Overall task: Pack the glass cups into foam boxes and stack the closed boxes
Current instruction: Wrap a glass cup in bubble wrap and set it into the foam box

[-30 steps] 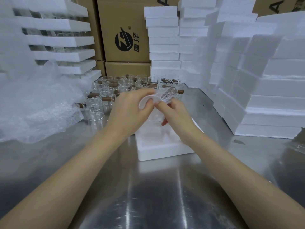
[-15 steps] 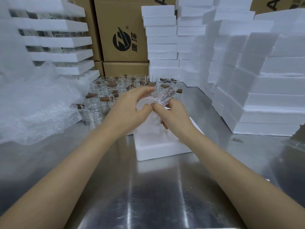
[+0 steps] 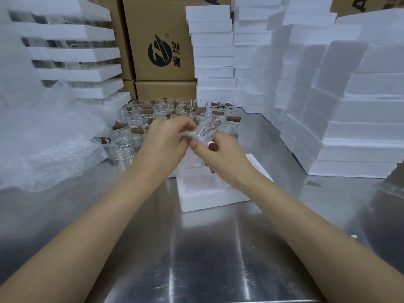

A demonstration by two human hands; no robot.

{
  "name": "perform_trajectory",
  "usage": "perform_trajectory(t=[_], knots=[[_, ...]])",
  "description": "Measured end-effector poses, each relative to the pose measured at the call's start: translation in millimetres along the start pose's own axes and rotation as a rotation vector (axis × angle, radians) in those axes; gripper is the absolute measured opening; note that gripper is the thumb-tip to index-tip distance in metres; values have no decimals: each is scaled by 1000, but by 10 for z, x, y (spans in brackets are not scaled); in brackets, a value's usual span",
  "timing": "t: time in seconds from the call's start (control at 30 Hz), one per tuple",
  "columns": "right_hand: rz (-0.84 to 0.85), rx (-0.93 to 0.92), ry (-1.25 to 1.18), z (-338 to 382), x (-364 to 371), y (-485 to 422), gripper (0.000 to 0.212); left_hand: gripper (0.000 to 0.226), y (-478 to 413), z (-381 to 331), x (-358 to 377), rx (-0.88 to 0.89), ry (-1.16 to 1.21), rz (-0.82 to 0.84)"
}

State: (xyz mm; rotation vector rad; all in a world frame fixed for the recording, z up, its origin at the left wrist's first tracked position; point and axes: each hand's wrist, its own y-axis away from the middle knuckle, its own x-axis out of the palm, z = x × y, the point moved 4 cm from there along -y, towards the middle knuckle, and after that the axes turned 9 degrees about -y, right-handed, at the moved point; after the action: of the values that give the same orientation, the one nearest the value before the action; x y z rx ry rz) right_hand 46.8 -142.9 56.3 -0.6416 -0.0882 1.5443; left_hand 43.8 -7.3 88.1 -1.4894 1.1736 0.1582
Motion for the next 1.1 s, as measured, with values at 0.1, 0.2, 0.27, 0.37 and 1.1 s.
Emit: perform_trajectory(t=[0.1, 0.2, 0.27, 0.37, 1.1], knots=[[14, 10, -39, 12, 1, -1, 14, 28, 22, -22, 19, -51, 67, -5], [-15, 64, -137, -9, -22, -9, 17, 28, -3, 8, 32, -132, 204, 51], [-48, 85, -217, -17, -54, -20, 20, 25, -20, 51, 52, -212, 309, 132], [-20, 96, -353, -20, -48, -38, 43, 12, -3, 68, 119, -333, 510, 239], [28, 144, -367, -59, -30, -51, 49, 15, -18, 238, 118, -520, 545, 110]])
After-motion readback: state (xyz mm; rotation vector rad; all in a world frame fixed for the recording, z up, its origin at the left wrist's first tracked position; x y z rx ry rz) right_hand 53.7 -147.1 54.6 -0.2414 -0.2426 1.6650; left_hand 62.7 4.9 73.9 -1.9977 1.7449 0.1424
